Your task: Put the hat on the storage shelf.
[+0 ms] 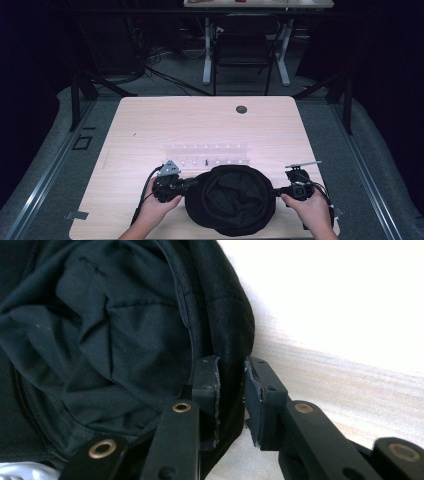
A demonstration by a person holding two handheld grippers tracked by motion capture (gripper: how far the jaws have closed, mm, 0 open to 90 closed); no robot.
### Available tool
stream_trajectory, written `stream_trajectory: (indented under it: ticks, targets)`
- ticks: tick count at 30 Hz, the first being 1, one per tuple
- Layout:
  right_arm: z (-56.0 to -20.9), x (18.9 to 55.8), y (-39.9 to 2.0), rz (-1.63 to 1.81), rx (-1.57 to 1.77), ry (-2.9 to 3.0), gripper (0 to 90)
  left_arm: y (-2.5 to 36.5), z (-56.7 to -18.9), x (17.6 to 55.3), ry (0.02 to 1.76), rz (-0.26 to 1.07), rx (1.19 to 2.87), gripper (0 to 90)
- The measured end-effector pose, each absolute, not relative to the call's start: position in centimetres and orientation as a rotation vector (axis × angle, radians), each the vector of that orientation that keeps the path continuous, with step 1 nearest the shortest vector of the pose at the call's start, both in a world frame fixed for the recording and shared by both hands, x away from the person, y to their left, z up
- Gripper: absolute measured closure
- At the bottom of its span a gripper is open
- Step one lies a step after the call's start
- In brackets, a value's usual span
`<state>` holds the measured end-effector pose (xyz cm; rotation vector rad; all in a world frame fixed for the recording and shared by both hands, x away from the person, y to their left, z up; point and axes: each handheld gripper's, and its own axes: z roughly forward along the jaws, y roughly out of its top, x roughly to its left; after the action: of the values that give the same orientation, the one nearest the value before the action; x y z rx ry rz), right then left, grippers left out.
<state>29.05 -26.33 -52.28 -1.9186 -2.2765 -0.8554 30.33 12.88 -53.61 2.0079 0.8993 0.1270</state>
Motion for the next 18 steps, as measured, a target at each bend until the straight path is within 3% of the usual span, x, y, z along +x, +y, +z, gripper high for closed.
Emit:
stream_trajectory:
  ticks: [8, 12, 18]
  targets:
    - [-53.3, 29.6, -26.3, -0.817, -1.896, -2.225, 79.3, 12.9, -53.7, 30.4, 0.895, 0.132, 2.013, 78.7]
    - [-53.1, 29.6, -26.3, -0.814, -1.877, -2.215, 87.0, 12.9, -53.7, 30.4, 0.893, 0.133, 2.014, 78.5]
    - [-52.2, 29.6, -26.6, -0.846, -1.839, -2.177, 88.1, 13.0, -53.7, 30.4, 0.907, 0.137, 2.007, 78.0]
